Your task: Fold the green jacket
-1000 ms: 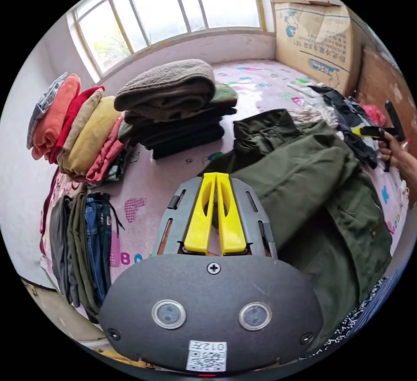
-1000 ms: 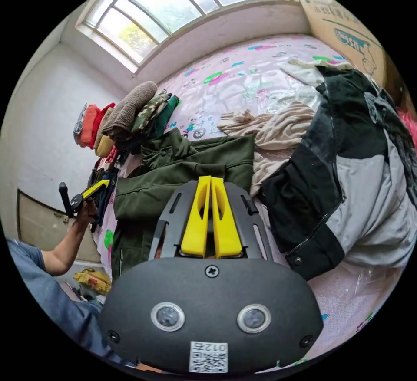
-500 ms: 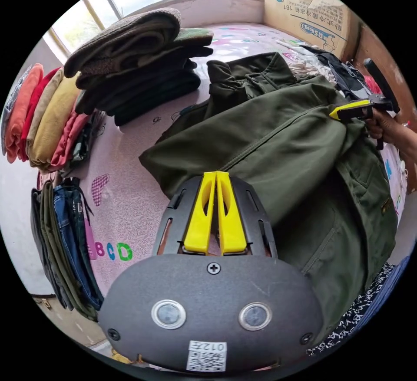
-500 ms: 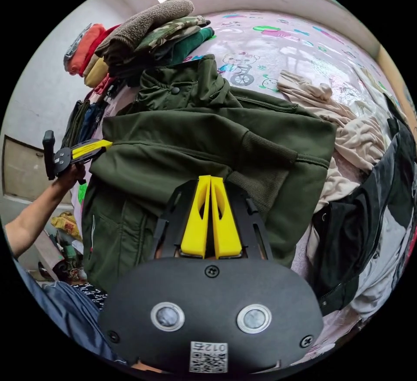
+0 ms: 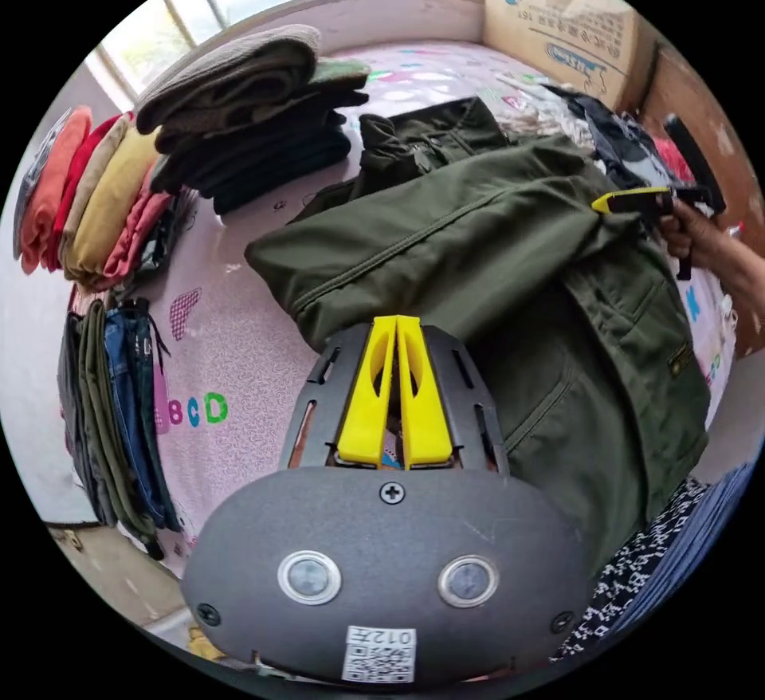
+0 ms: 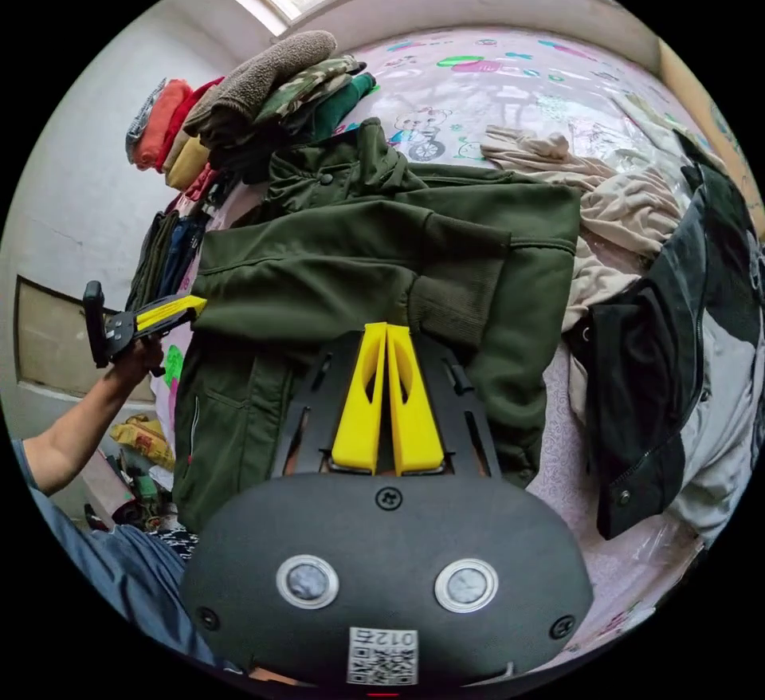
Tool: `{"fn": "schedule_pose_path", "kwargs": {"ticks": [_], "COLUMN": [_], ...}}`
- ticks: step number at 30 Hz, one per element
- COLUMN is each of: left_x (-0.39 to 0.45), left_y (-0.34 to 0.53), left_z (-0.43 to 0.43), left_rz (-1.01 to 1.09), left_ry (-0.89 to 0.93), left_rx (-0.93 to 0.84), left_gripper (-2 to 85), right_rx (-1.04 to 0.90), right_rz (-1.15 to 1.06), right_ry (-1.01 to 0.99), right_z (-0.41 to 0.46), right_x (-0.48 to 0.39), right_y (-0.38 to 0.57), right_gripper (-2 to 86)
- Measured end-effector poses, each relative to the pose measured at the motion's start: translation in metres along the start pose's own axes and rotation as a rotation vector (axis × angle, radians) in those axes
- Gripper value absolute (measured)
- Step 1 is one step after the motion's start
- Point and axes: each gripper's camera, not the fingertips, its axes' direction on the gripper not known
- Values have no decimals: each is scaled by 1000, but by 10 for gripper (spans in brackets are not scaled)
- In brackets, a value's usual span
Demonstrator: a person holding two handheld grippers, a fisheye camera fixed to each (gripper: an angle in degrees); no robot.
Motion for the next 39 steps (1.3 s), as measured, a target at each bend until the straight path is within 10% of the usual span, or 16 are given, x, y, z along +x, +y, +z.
{"fn": "schedule_pose_path", "kwargs": {"ticks": [12,16,26,39], "left_x": [0,36,14,-47], "left_y": [215,261,344,496], "left_z": [-98,-85,-127,-114], "left_rz": [-306,-204,-421,-849], "left_ry": [355,180,86,593], "left_rx": [-30,-186,-154,-180], "left_gripper": [-1,-1,7,107], "right_rx": [-39,-164,-71,-57], "right_rz": [-118,-125,-73,435], "right_ry": [-194,33,-122,-532], "right_z": [-99,-57,-149,-197], "right_x": [-46,-49,-10,142], "right_y": [218,253,303,465], "right_gripper": [-1,-1,12,96]}}
